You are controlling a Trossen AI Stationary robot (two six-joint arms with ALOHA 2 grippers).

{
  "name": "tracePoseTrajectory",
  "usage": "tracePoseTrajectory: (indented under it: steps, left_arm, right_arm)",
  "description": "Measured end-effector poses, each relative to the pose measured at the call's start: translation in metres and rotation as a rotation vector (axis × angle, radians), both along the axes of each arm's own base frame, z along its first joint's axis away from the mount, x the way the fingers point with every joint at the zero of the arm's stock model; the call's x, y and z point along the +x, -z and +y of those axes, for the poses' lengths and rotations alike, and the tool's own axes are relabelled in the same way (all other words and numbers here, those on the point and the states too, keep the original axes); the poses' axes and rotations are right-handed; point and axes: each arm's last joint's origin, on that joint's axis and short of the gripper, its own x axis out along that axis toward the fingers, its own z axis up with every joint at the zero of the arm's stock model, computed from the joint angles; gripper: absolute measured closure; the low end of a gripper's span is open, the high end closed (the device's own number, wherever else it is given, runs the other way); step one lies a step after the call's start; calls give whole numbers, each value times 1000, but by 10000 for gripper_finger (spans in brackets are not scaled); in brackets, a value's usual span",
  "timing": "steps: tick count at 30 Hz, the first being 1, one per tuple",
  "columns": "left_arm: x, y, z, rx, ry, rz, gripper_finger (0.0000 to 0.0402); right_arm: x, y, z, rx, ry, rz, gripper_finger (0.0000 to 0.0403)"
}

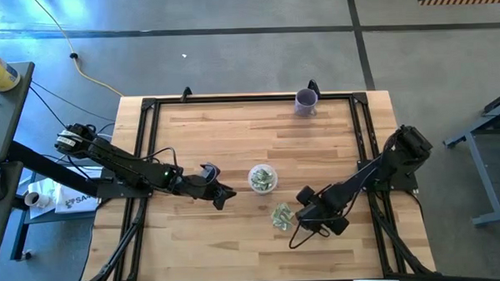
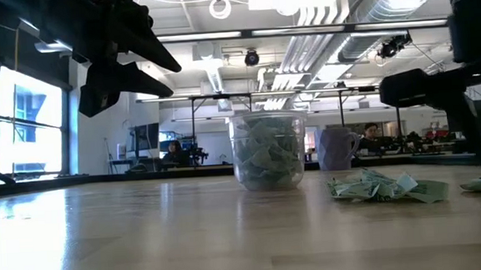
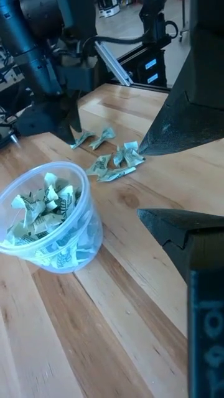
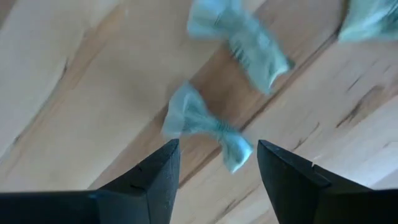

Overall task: Pick and place Stevia / Truvia into bins
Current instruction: Put the green stevia packet into the transparent bin

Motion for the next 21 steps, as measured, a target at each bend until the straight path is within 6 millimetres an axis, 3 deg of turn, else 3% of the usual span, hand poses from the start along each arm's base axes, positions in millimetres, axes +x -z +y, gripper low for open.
tracePoseTrajectory:
  steps: [5, 14, 21]
  left_arm:
    - [0, 0, 0, 5, -8, -1, 220]
    - [0, 0, 0, 0, -1, -1, 220]
    - [0, 0, 0, 0, -1, -1, 220]
  right_arm:
    - [13, 4, -6, 20, 35, -61, 213]
    - [17, 18, -14, 24, 33, 31, 262]
    - [20, 18, -24, 22, 70, 45, 324]
